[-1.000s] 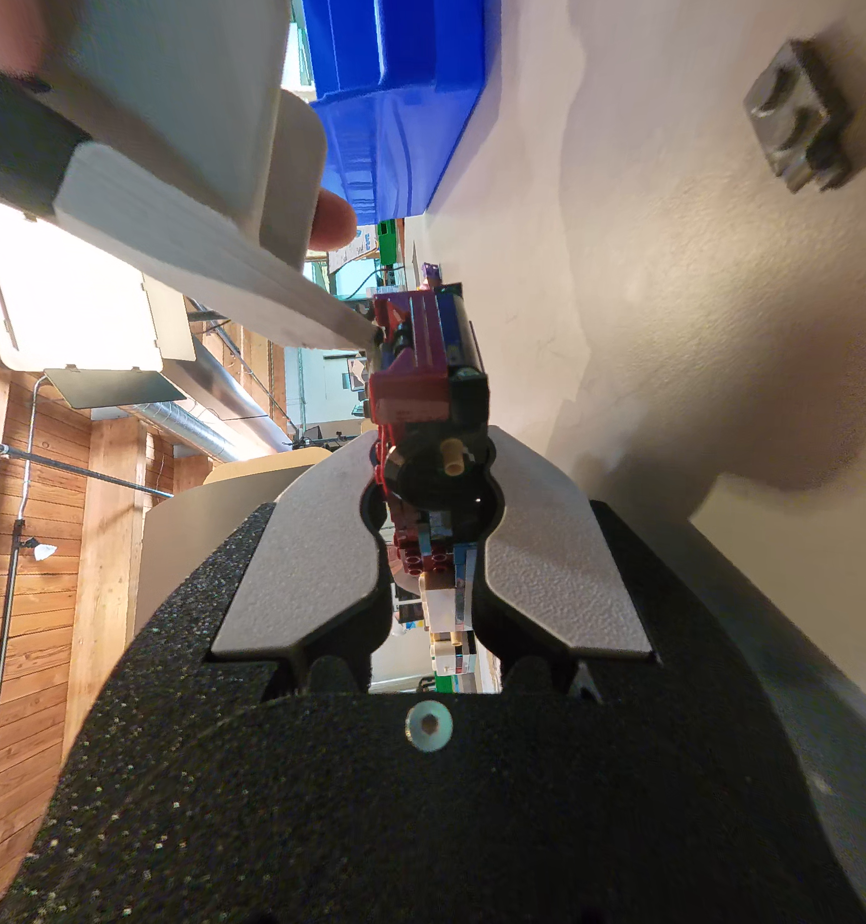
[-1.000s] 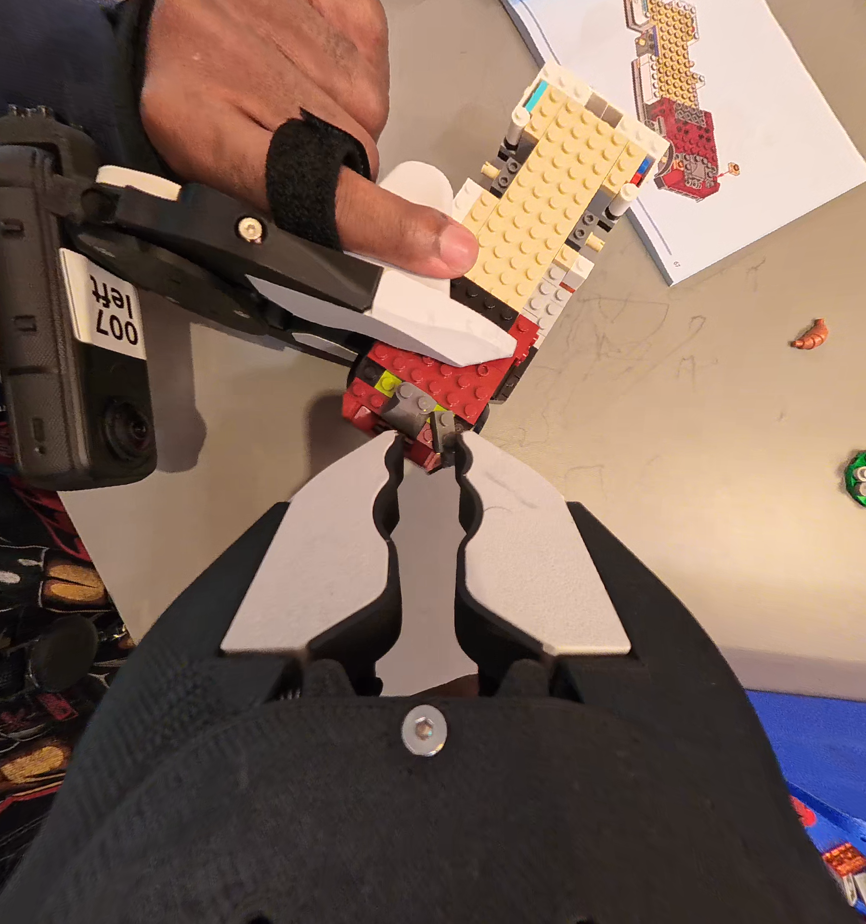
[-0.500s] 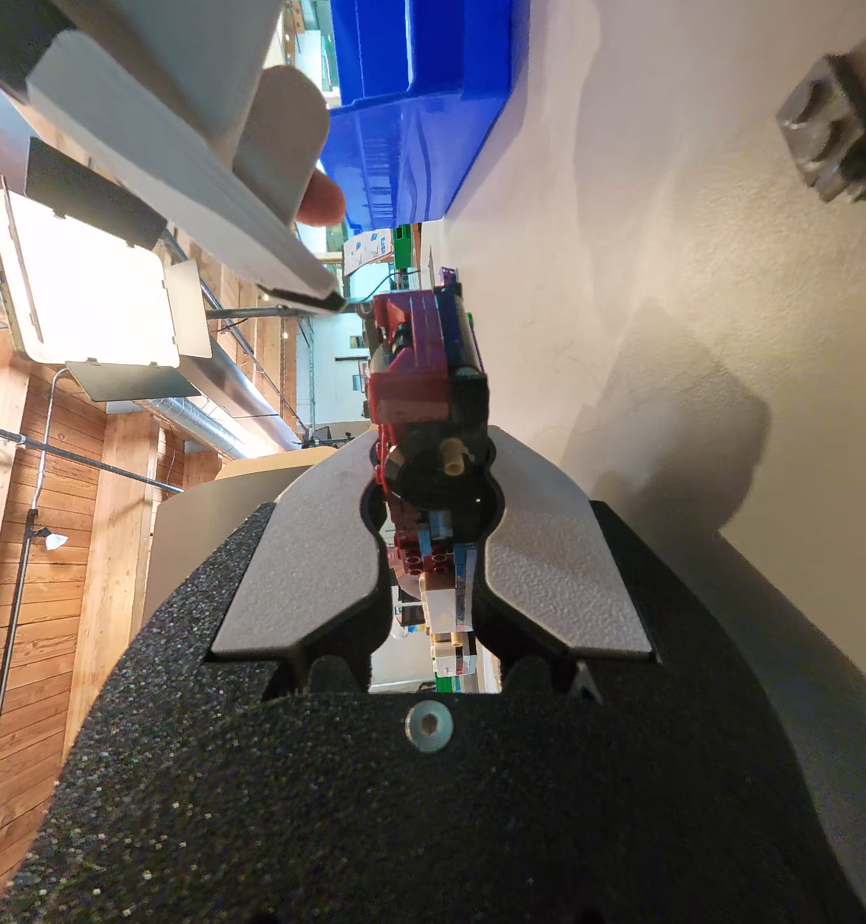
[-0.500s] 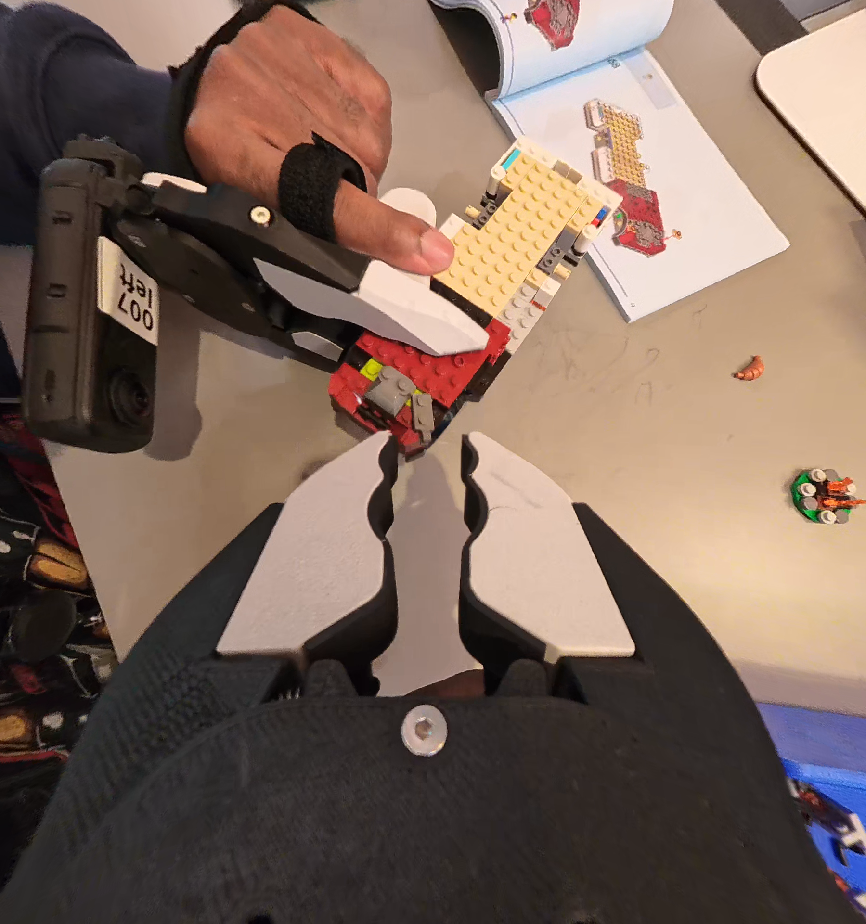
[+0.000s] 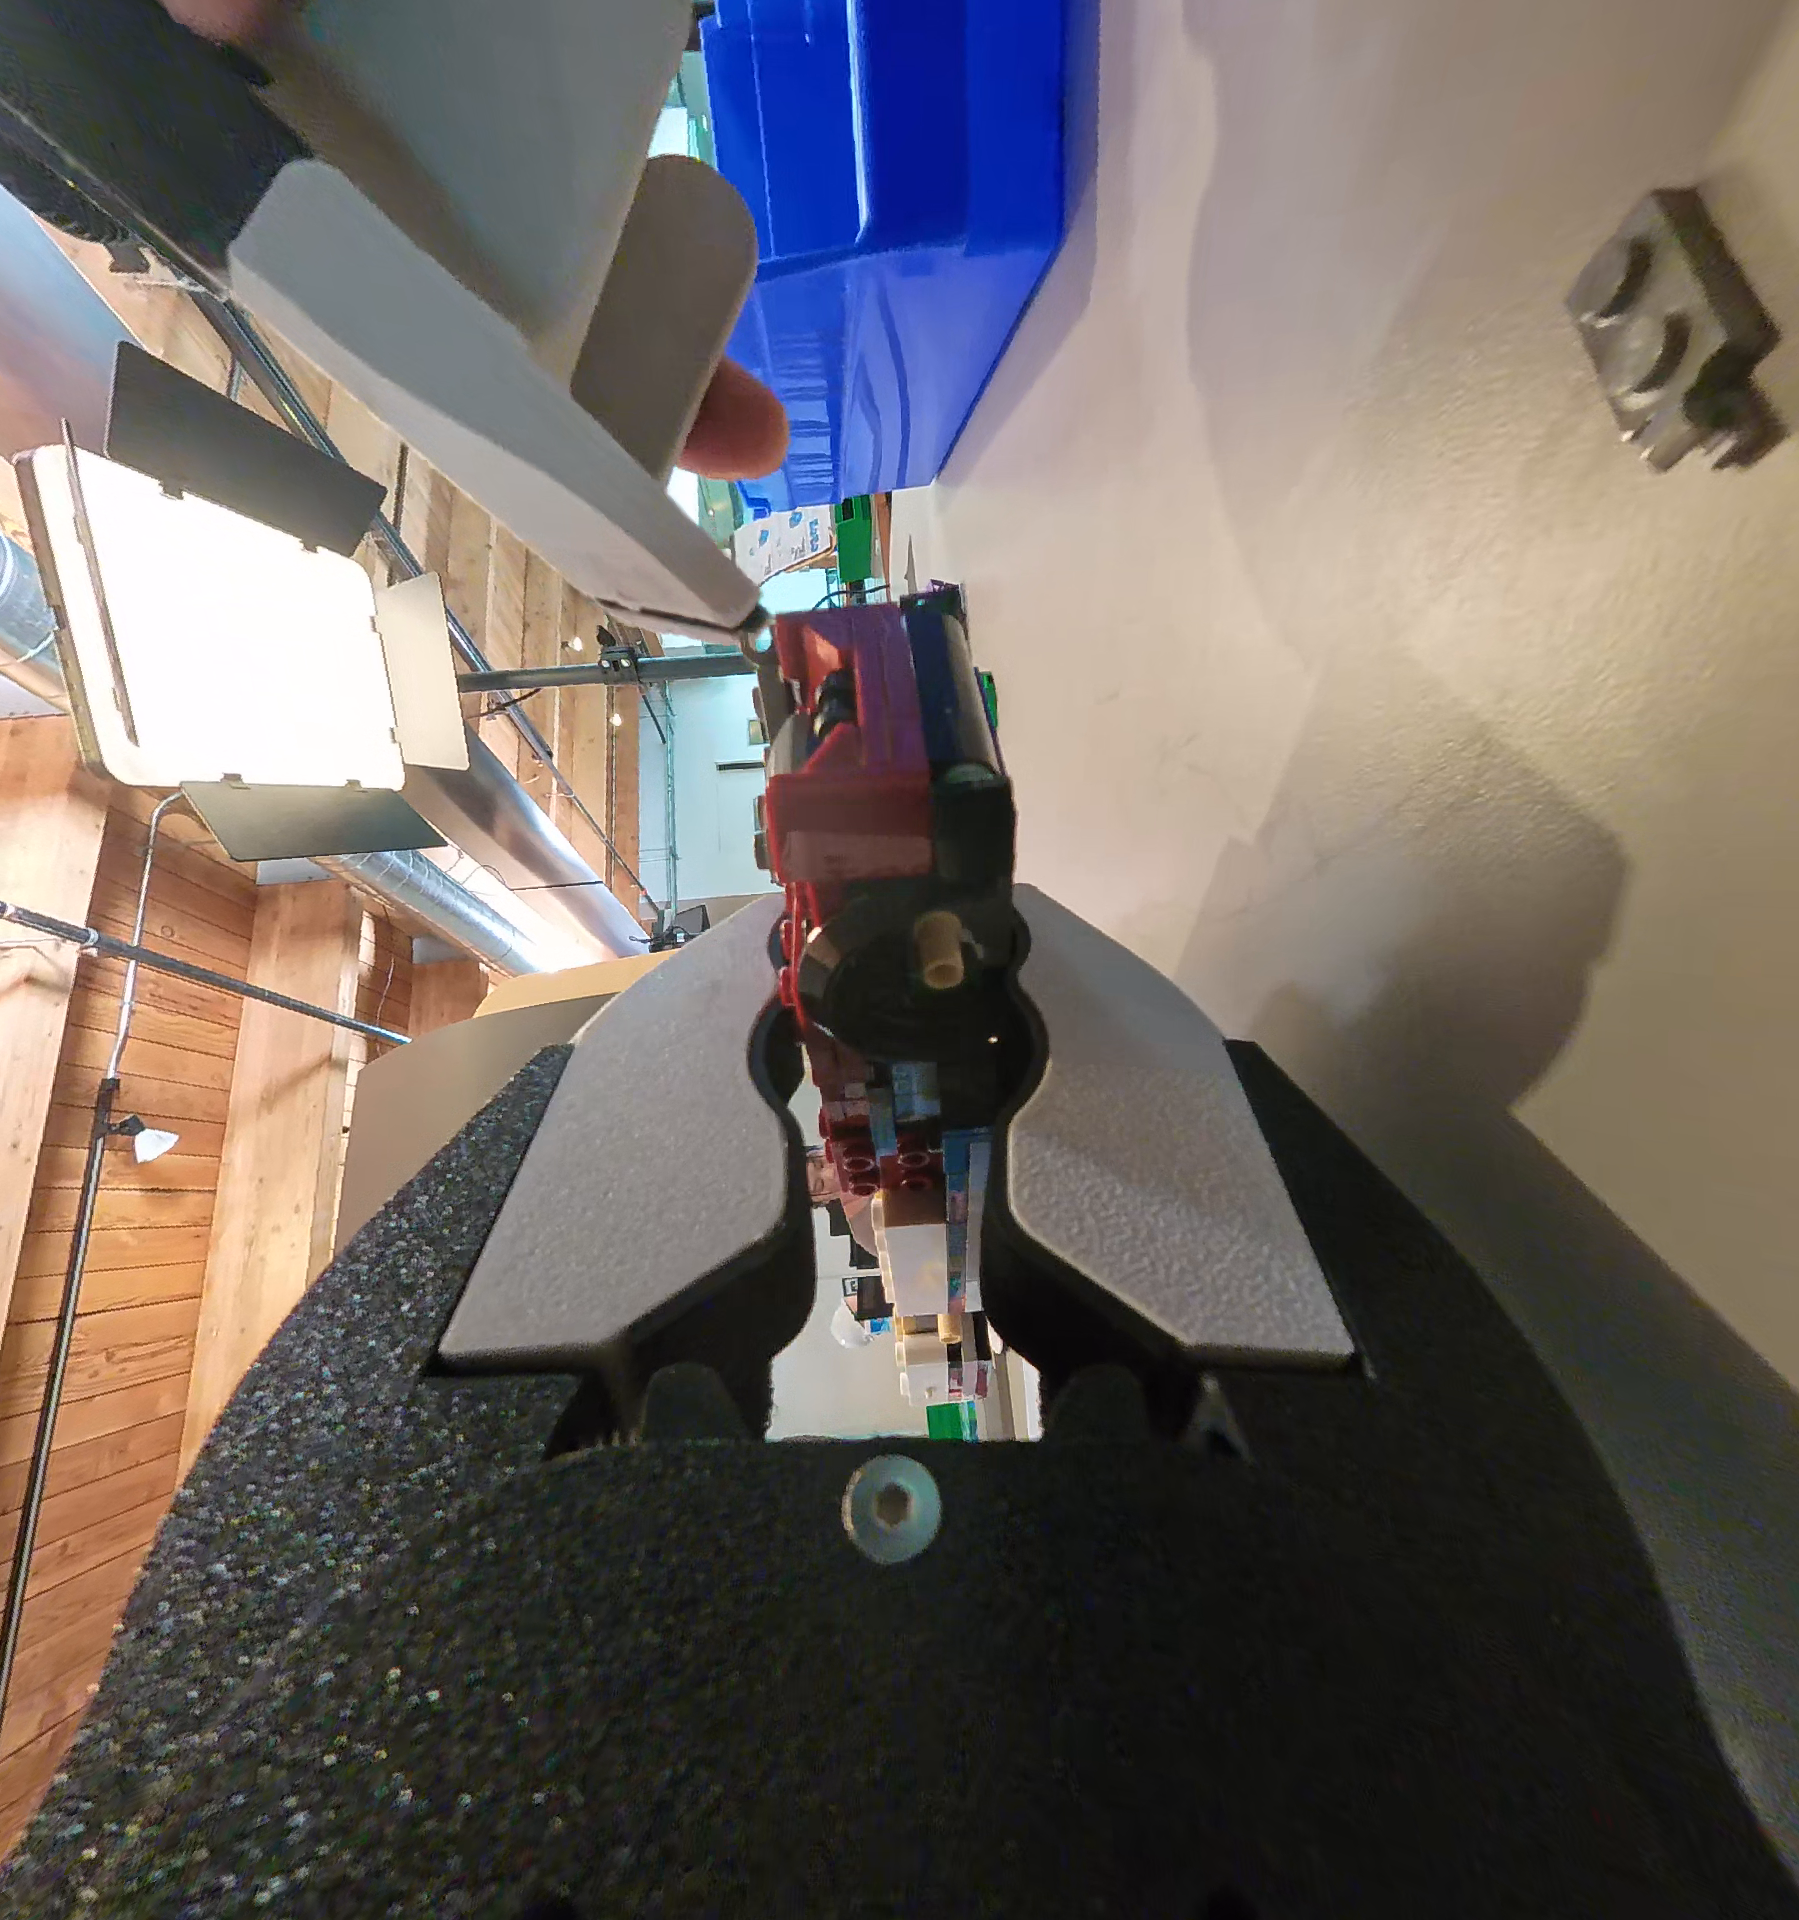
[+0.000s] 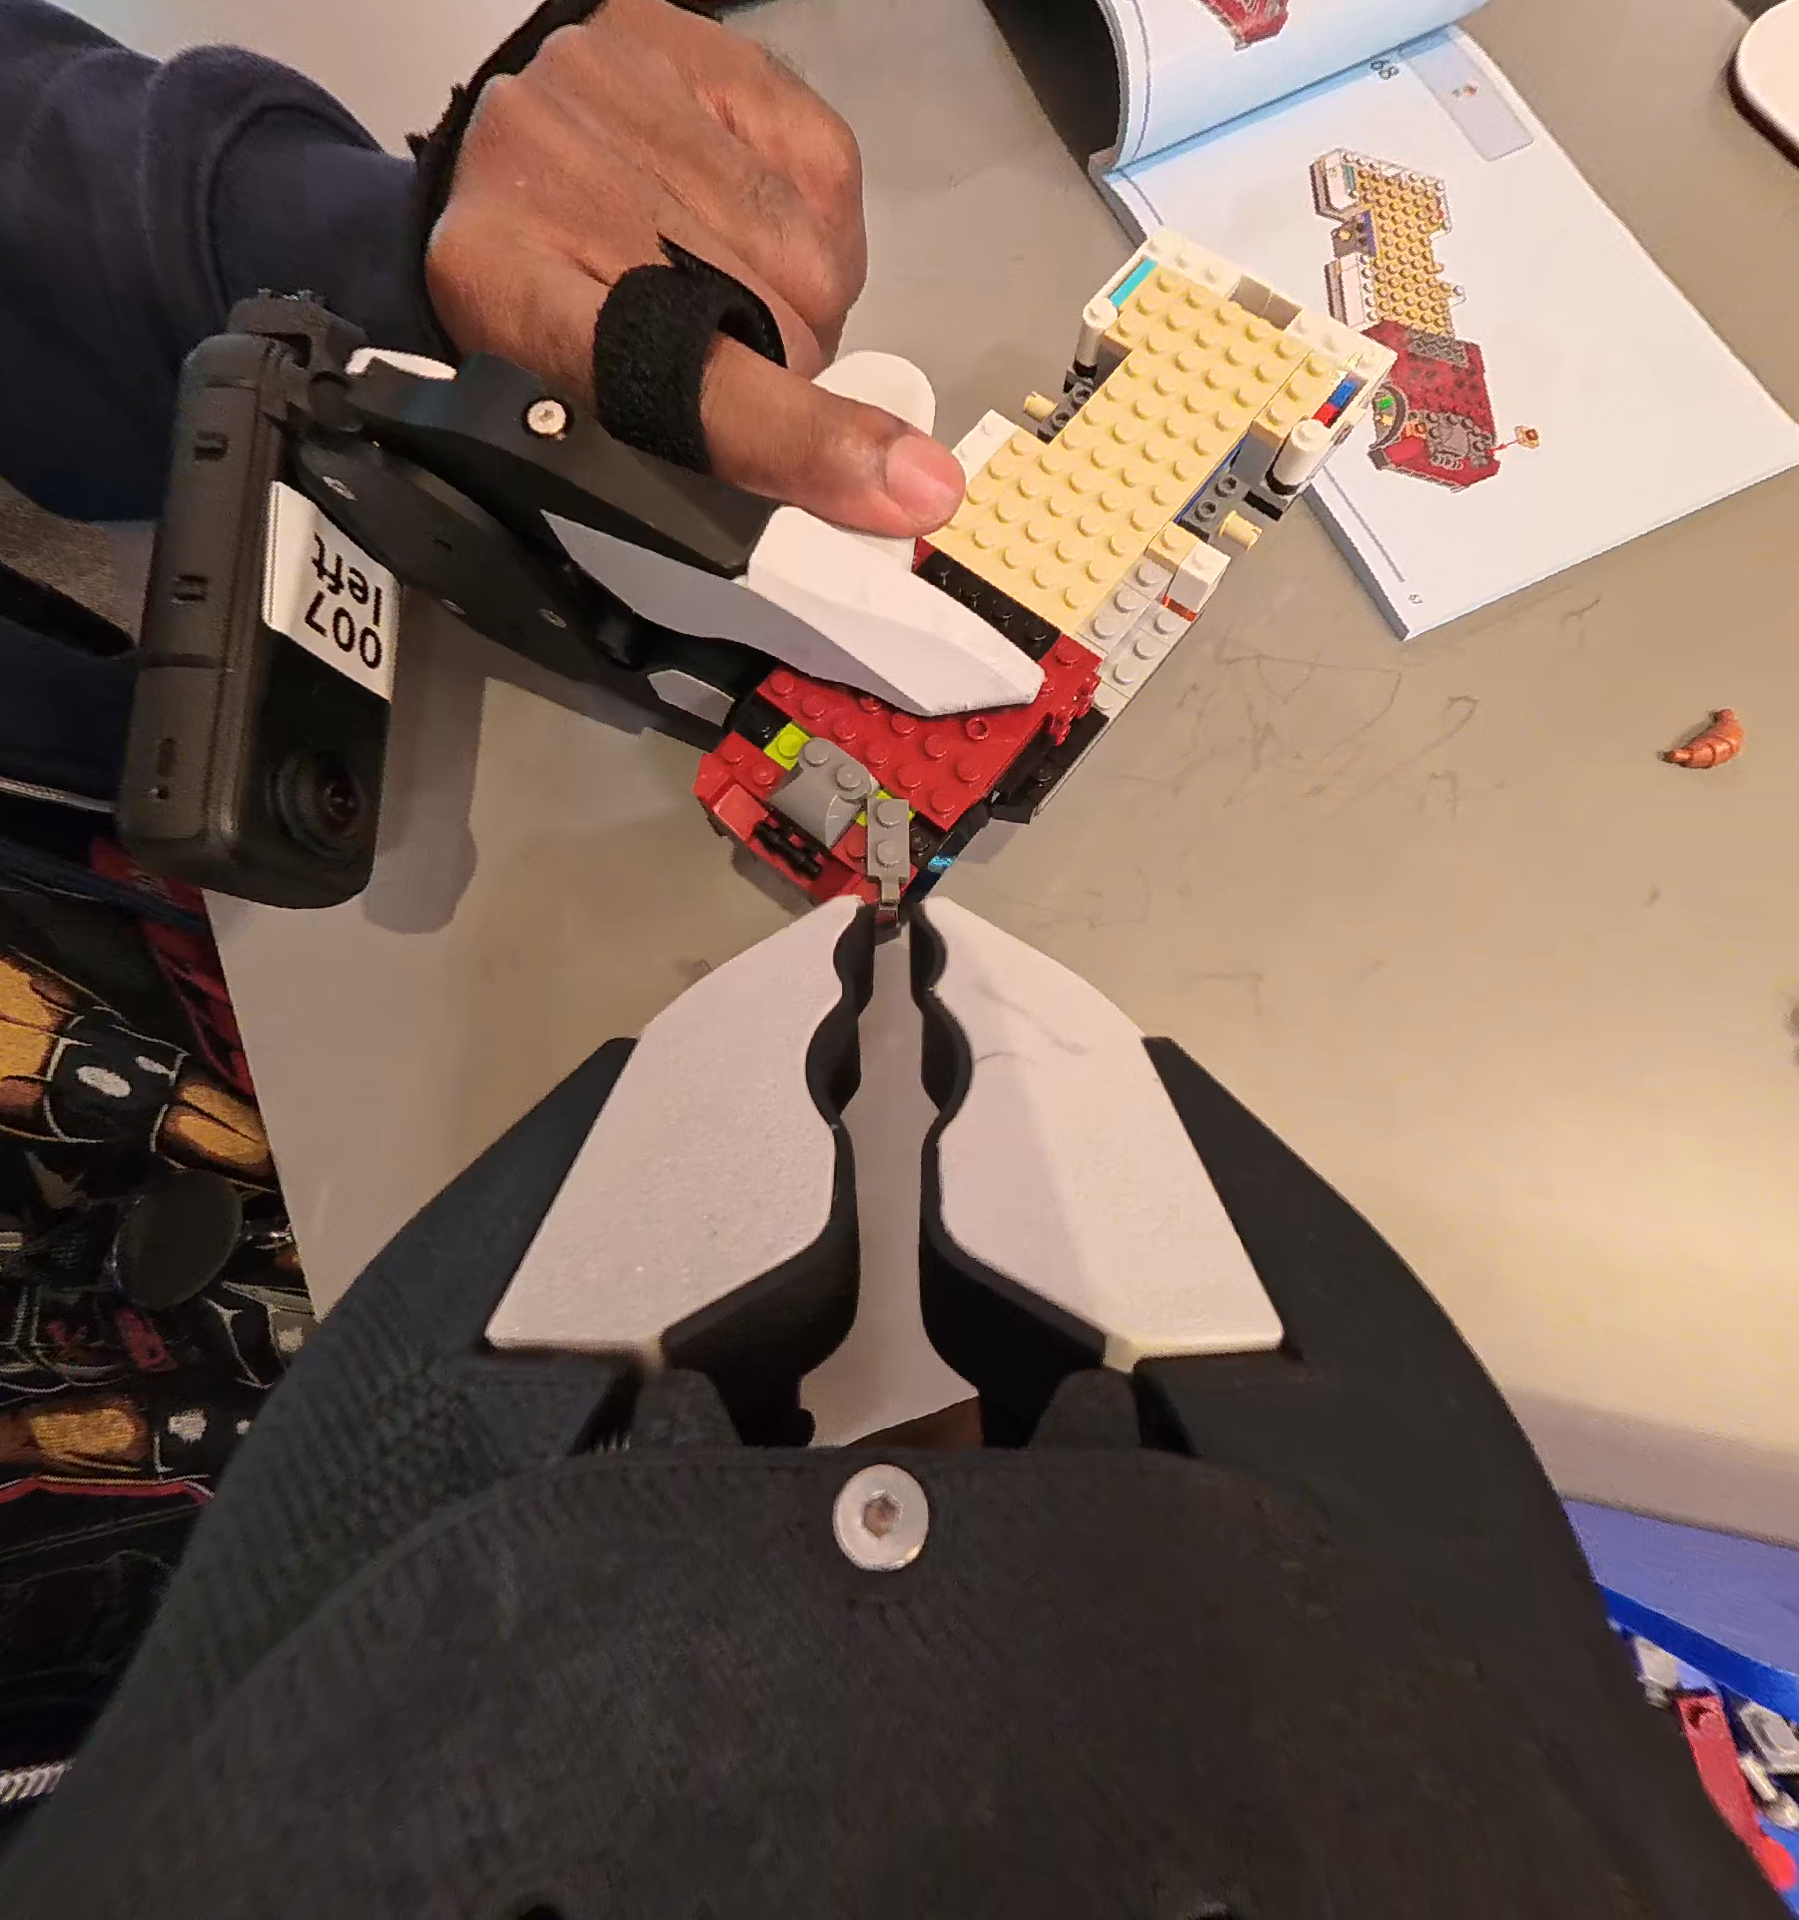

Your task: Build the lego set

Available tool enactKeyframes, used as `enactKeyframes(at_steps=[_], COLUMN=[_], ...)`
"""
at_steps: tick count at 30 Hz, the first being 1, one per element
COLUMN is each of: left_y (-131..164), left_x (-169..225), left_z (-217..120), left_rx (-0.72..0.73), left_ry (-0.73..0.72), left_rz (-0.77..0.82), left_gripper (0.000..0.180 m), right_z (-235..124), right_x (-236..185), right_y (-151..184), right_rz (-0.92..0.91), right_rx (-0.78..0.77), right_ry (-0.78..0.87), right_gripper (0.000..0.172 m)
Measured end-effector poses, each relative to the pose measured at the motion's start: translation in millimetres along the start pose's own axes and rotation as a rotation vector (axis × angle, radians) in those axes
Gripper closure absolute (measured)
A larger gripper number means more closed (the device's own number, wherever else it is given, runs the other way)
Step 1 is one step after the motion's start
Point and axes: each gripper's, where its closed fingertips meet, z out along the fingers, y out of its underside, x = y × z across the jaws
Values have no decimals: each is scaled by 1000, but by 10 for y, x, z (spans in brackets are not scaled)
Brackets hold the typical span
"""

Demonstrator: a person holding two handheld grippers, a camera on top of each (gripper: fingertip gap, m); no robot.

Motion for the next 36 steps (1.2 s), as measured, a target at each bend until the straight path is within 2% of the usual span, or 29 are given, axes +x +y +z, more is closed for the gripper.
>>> enactKeyframes(at_steps=[8,26,36], left_y=[-15,-41,-59], left_x=[9,0,12], left_z=[-3,-11,-13], left_rx=[3,17,28], left_ry=[4,3,7], left_rz=[12,-1,9], left_gripper=[146,146,147], right_z=[18,-8,39], right_x=[10,62,43], right_y=[21,-27,59], right_rz=[8,-60,-131], right_rx=[-3,40,5], right_ry=[-20,-28,-76], right_gripper=[171,169,166])
